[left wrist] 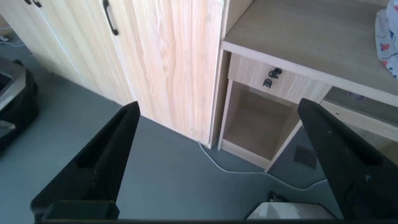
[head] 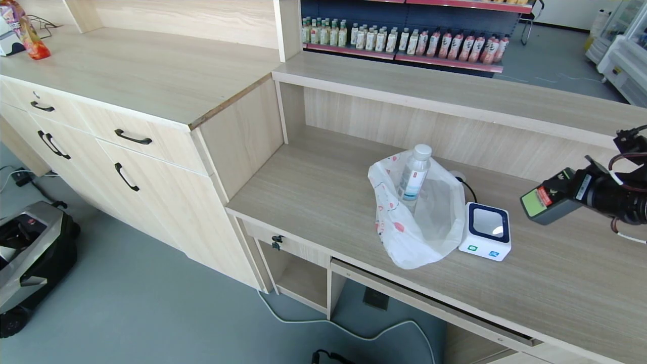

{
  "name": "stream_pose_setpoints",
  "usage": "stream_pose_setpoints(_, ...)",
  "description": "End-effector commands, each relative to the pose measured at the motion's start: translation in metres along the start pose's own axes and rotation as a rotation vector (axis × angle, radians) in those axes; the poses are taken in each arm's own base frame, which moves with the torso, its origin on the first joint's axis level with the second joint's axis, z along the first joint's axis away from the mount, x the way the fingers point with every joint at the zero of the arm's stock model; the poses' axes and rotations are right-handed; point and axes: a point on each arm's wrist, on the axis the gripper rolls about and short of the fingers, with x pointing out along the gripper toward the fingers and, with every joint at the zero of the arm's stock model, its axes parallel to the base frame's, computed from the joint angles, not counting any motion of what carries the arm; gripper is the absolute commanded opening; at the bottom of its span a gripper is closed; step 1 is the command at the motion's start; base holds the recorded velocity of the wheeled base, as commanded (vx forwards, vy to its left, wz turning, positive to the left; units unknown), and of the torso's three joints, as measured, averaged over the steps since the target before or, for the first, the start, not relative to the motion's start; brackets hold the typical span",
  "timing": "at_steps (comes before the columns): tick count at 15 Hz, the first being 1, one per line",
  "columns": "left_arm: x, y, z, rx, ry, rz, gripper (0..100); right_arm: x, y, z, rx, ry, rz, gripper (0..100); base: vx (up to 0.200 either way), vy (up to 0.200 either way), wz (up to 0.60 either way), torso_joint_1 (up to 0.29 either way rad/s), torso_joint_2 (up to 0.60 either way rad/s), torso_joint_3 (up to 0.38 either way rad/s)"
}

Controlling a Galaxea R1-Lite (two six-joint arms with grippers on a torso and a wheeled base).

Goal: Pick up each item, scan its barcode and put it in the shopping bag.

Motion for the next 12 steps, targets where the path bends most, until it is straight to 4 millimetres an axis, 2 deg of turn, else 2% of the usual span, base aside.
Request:
stream_pose_setpoints(1,0.0,0.0,0.0,0.001,-0.001,0.001,100,0.029,-0.003,-0.015,0.018,0.078,0.024,0,0.0,0.0,0.0,0.0,0.0,0.0)
stream_pose_setpoints(5,0.0,0.0,0.0,0.0,0.0,0.001,100,0.052,0.004,-0.025,0.031,0.108,0.096,0,0.0,0.0,0.0,0.0,0.0,0.0)
stream_pose_setpoints(12,0.0,0.0,0.0,0.0,-0.001,0.001,100,0.072,0.021,-0.036,-0.002,0.138,0.151,0,0.0,0.0,0.0,0.0,0.0,0.0)
